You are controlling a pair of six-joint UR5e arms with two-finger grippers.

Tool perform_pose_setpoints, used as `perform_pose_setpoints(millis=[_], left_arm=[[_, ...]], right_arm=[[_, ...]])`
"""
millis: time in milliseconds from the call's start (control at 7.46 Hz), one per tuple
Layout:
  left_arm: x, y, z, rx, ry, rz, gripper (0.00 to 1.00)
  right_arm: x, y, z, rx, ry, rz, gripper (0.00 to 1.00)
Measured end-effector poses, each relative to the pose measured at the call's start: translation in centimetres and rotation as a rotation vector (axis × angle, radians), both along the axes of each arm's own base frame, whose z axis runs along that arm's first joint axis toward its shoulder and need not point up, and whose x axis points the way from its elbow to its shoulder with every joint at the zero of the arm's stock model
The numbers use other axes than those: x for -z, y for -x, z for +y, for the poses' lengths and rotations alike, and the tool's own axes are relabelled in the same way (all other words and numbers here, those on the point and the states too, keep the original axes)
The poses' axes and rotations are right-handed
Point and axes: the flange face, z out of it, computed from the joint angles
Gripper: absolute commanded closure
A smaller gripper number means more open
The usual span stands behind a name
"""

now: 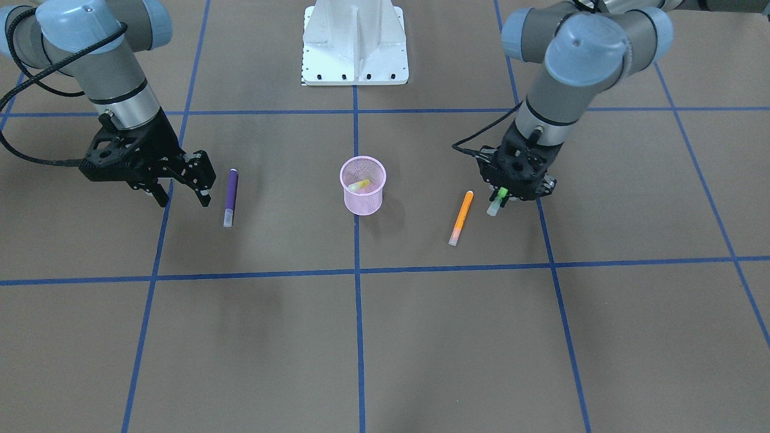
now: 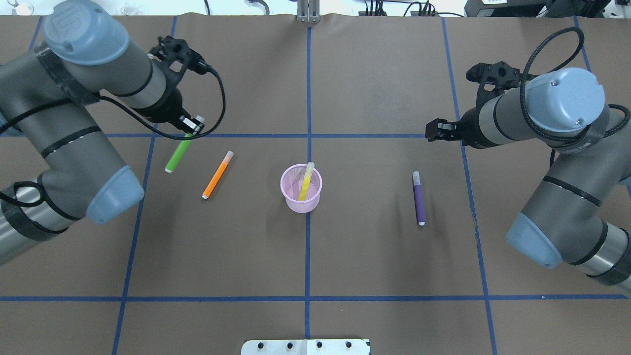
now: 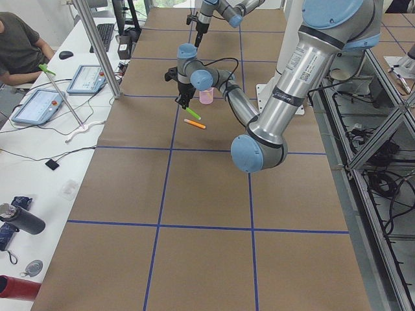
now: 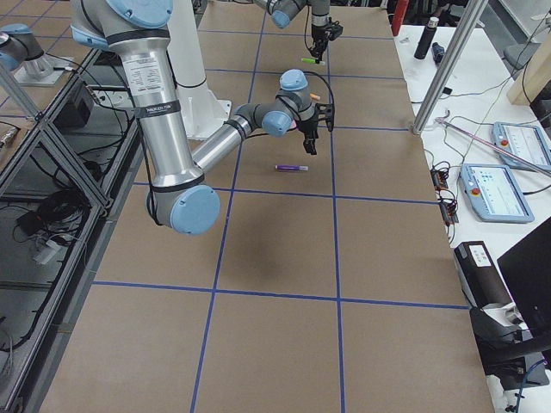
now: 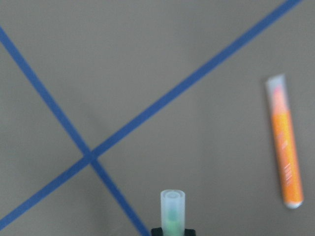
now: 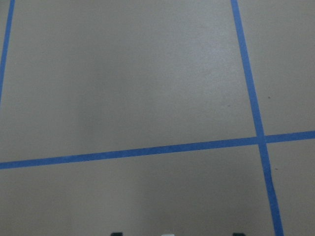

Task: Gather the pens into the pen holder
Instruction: 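Carry the green marker with the left gripper over the pink cup, then lower the green marker into the cup and open the left gripper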

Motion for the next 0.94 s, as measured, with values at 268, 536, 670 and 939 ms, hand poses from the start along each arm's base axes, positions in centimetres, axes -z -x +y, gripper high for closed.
perform_pose_setpoints(millis=[268, 536, 670, 939], left_arm=[[7.1, -4.7, 4.0, 0.050, -0.079, 0.088, 1.00], [12.3, -8.8, 7.8, 0.112, -0.226, 0.154, 1.00], [13.4, -10.9, 9.5, 0.181, -0.317, 0.199, 1.00], [13.7, -12.7, 10.8, 0.251, -0.389, 0.250, 1.00]], right_arm=[[-1.2, -0.5, -0.1, 0.006, 0.001, 0.021, 0.21], [-1.7, -0.7, 0.0, 0.009, 0.002, 0.031, 0.21], [-1.9, -0.6, -0.1, 0.008, 0.005, 0.034, 0.21], [-2.2, -0.5, -0.2, 0.007, 0.010, 0.038, 0.21]])
